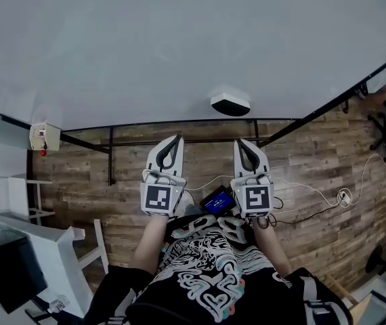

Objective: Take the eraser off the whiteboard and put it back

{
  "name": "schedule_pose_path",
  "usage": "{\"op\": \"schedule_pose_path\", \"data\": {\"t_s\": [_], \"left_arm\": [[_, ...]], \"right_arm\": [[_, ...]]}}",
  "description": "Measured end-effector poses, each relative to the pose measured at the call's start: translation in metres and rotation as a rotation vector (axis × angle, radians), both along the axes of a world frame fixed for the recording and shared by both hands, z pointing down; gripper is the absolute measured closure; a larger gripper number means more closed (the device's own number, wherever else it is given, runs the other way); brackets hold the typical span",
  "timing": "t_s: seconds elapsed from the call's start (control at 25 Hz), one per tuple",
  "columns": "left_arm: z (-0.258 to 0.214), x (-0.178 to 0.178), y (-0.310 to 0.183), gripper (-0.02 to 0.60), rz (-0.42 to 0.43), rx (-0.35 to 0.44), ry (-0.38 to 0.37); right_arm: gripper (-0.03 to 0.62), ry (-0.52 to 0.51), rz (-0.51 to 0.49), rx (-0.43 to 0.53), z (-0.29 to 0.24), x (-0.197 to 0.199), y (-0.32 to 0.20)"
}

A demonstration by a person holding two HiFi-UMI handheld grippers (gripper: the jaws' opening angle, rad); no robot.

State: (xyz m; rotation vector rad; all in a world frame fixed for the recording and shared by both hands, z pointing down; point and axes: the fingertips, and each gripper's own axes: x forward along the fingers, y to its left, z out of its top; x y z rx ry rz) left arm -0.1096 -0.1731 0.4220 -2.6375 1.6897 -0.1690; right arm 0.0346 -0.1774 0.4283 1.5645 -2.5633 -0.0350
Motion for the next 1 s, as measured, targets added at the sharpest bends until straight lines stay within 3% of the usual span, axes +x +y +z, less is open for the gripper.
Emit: {"op": "schedule_pose_path", "data": {"t_s": [0.12, 0.4, 1.0], "left_arm": [[-0.002, 0.005, 0.002, 0.562, 0.005, 0.001, -0.005], [0.0, 0.008, 0.003, 0.561, -0.01, -0.004, -0.012], [0.004, 0.003, 0.0, 0.561, -0.04, -0.005, 0.014]], "right_arm": [[0.576, -0.071, 0.021, -0.027, 0.001, 0.01, 0.0], [0.576, -0.127, 0.015, -0.06, 0.002, 0.022, -0.002], [0.576, -0.11, 0.043, -0.055, 0.004, 0.033, -0.005]]}}
